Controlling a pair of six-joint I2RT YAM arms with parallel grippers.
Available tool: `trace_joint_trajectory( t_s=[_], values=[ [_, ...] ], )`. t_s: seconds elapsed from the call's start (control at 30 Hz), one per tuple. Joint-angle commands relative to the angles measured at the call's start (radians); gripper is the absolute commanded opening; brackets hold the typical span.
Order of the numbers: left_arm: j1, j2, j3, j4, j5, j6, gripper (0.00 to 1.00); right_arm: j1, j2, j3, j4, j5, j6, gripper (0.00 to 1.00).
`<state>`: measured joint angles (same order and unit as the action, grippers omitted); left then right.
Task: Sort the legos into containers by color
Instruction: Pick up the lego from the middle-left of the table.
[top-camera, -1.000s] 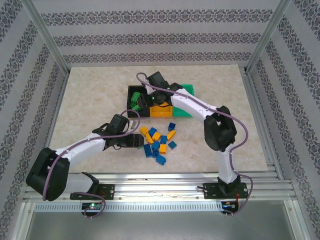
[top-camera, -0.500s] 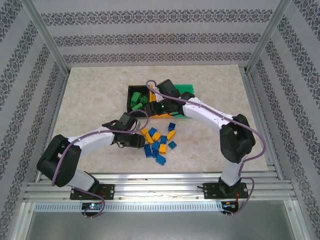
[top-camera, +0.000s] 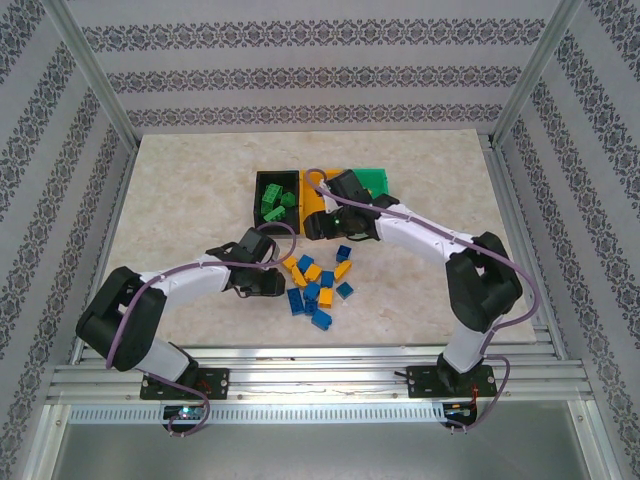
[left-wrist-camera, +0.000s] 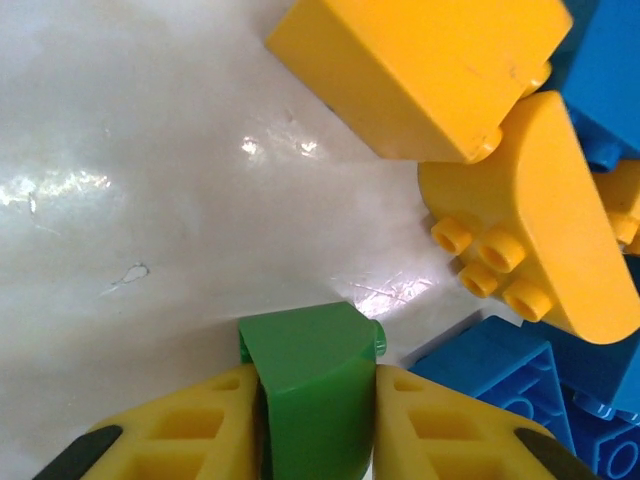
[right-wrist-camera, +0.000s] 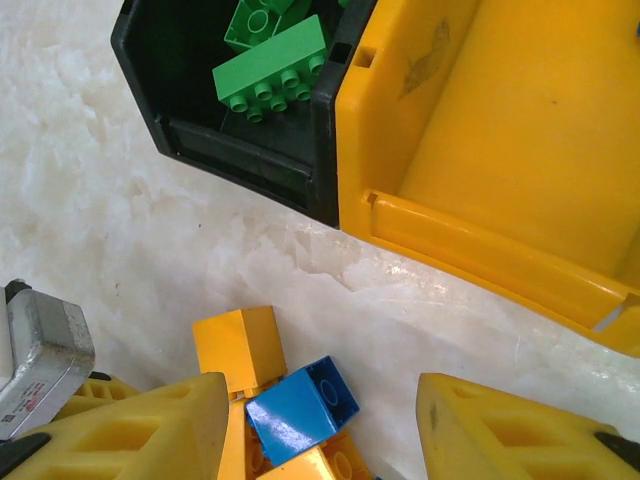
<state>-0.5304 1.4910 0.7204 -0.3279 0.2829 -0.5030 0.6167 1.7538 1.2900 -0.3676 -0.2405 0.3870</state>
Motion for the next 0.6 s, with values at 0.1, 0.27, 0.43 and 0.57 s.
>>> trace_joint_trajectory(
  t_s=[0.1, 0.27, 0.43, 0.57],
  values=[
    [-0.008, -0.026, 0.063, -0.054, -0.068, 0.020, 0.24, -0.014, -0.081, -0.049, 0.023, 0.025, 0.010, 0.53],
    [0.026, -0.057, 0.148, -0.065, -0.134, 0.055, 0.24, -0.017, -0.139, -0.106, 0.028, 0.044, 0.016, 0.53],
    [0.094, -0.048, 0.263, -0.030, -0.166, 0.068, 0.24, -0.019, -0.190, -0.167, 0.027, 0.062, 0.019, 0.53],
    [0.143, 0.037, 0.421, -0.044, -0.181, 0.123, 0.27, -0.020, -0.224, -0.212, 0.022, 0.059, 0.024, 0.53]
  ],
)
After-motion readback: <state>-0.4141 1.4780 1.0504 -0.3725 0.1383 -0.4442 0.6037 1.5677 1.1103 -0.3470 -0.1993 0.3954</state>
